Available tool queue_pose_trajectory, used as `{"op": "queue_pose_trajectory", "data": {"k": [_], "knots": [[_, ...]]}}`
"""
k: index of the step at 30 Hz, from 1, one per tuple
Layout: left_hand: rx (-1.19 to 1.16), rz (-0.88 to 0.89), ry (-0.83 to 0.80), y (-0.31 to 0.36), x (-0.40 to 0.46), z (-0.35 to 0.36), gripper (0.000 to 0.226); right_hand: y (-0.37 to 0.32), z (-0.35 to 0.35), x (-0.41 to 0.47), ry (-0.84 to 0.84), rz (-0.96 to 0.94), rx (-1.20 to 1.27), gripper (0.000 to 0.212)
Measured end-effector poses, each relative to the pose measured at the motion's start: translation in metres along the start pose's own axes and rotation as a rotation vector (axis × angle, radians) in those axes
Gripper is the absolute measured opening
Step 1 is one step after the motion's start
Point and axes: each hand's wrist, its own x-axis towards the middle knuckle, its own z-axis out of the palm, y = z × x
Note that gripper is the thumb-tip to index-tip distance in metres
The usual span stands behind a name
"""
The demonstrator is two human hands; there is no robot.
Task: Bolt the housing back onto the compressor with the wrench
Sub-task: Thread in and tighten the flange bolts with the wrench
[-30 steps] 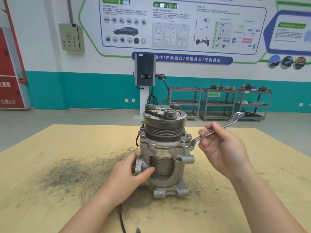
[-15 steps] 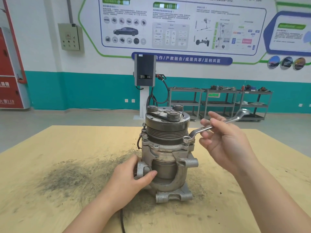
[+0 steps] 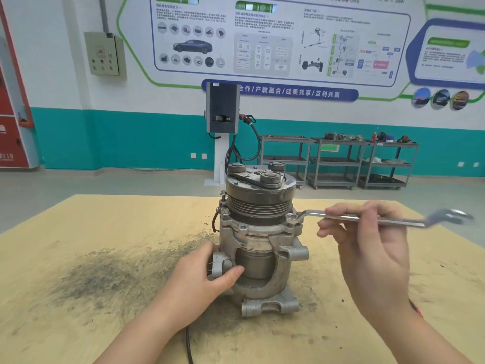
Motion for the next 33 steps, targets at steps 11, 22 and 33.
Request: {"op": "queue_pose_trajectory", "data": {"k": [11, 22, 33], "knots": [[0.018, 0.020, 0.014, -0.006, 0.002, 0.001, 0.040, -0.002, 0.048, -0.010, -0.345, -0.606, -0.782, 0.015], [0.016, -0.005, -0.012, 0.000, 0.001, -0.002, 0.041, -0.005, 0.016, 0.034, 0.349, 0.458, 0.223, 0.027], [0.046, 0.008, 0.006, -0.003, 0.002, -0.001, 0.040, 0.012, -0.003, 0.041, 0.177, 0.631, 0.460, 0.021]]}}
